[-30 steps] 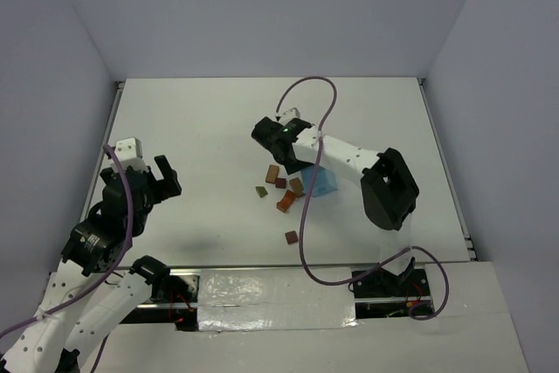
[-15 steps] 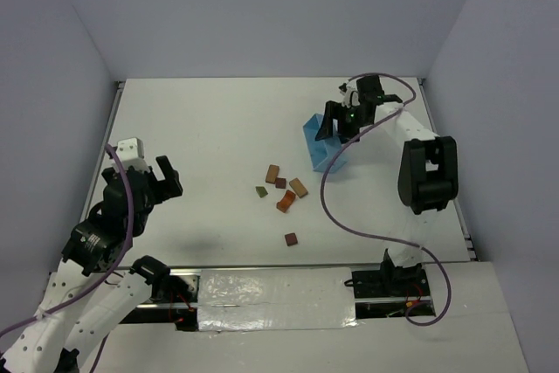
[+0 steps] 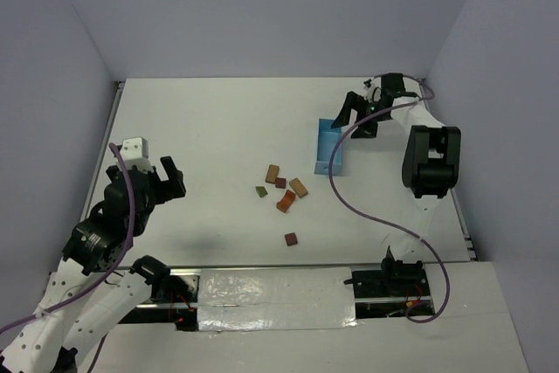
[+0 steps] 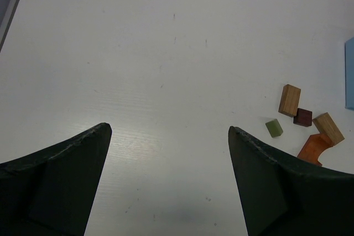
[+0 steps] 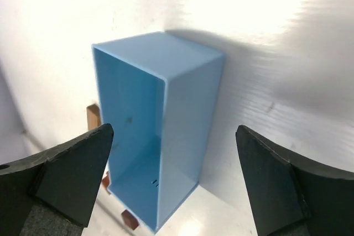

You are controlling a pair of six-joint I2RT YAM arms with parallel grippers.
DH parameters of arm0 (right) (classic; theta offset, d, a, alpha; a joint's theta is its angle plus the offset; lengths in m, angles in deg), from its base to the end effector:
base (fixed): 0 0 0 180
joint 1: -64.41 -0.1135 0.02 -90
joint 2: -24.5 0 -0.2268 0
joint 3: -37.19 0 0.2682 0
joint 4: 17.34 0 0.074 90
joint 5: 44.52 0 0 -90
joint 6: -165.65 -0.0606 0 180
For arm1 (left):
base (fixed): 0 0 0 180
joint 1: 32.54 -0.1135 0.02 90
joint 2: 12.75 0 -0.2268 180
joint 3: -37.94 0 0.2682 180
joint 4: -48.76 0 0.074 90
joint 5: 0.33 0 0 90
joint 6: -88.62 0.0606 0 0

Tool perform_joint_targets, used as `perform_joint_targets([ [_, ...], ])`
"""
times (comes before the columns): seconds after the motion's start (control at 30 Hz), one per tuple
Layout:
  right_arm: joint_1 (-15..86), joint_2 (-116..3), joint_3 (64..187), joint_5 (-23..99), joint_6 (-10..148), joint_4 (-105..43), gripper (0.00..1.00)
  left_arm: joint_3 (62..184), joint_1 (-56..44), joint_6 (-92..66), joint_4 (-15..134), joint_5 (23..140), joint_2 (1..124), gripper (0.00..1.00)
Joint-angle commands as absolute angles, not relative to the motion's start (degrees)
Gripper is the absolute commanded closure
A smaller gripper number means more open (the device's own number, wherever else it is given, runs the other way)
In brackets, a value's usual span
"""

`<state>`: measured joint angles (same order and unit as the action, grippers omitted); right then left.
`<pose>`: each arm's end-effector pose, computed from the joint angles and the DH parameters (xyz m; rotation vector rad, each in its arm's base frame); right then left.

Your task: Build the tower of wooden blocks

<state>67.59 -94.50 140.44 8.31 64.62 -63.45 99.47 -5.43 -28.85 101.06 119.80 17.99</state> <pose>0.4471 0.0118 0.1312 0.1025 2.5651 0.9020 0.1679 -0.0518 0.3204 -0.3475 1.8636 -0.1360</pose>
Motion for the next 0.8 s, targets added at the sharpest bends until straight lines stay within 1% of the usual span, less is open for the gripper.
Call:
perform_joint_targets([
  [0.0, 65.21, -81.70, 140.83, 20.59, 63.61, -61.65, 0.00, 99.30, -5.03, -27.49, 98.69, 118.85, 18.71, 0.01],
  [0.03, 62.51, -80.36, 140.38, 22.78, 63.96, -61.81, 0.00, 99.30, -5.03, -27.49, 98.60, 118.76, 18.80, 0.01],
  [0.1, 59.07, -78.43, 140.12, 31.12, 65.18, -63.57, 0.00, 99.39, -4.94, -27.49, 98.60, 118.67, 19.07, 0.00],
  [0.13, 57.14, -78.42, 140.29, 34.98, 65.36, -64.44, 0.01, 99.30, -4.94, -27.49, 98.69, 118.76, 19.07, 0.00],
  [0.17, 53.47, -78.68, 140.29, 42.15, 65.19, -66.02, 0.03, 99.39, -4.94, -27.49, 98.69, 118.67, 19.07, 0.00],
  [0.2, 51.78, -79.03, 140.12, 45.01, 64.06, -66.56, 0.06, 99.30, -4.94, -27.57, 98.69, 118.76, 18.89, 0.01],
  [0.23, 50.37, -80.16, 140.03, 47.82, 63.18, -67.00, 0.17, 99.30, -5.03, -27.49, 98.60, 118.85, 18.89, 0.00],
  [0.27, 48.18, -80.70, 139.85, 52.55, 61.95, -67.87, 0.23, 99.30, -4.94, -27.57, 98.69, 118.94, 18.72, 0.00],
  [0.3, 47.20, -81.22, 139.59, 53.99, 60.81, -68.06, 0.26, 99.21, -4.85, -27.66, 98.69, 119.02, 18.72, 0.00],
  [0.33, 46.14, -82.19, 139.41, 55.22, 59.06, -68.23, 0.32, 99.21, -4.85, -27.58, 98.69, 119.20, 18.63, 0.01],
  [0.47, 42.01, -87.19, 142.39, 59.36, 56.75, -70.86, 0.36, 99.30, -4.77, -27.58, 98.69, 119.11, 18.72, 0.00],
  [0.57, 41.56, -91.23, 144.59, 59.45, 56.49, -71.92, 0.44, 99.30, -4.68, -27.75, 98.78, 119.29, 18.63, 0.01],
  [0.6, 41.65, -92.20, 145.21, 59.54, 56.66, -72.19, 0.53, 99.39, -4.68, -27.75, 98.78, 119.29, 18.54, 0.01],
  [0.63, 41.74, -93.17, 146.43, 59.37, 57.01, -72.36, 0.59, 99.30, -4.68, -27.75, 98.78, 119.29, 18.45, 0.01],
  [0.67, 42.09, -95.01, 147.23, 58.93, 58.23, -72.71, 0.68, 99.21, -4.59, -27.75, 98.78, 119.29, 18.10, 0.00],
  [0.7, 42.53, -96.07, 148.45, 58.32, 58.94, -73.41, 0.83, 99.21, -4.59, -27.66, 98.78, 119.29, 17.93, 0.01],
  [0.77, 45.16, -97.83, 152.49, 56.64, 62.09, -75.25, 0.96, 99.21, -4.42, -27.75, 98.69, 119.29, 17.66, 0.00],
])
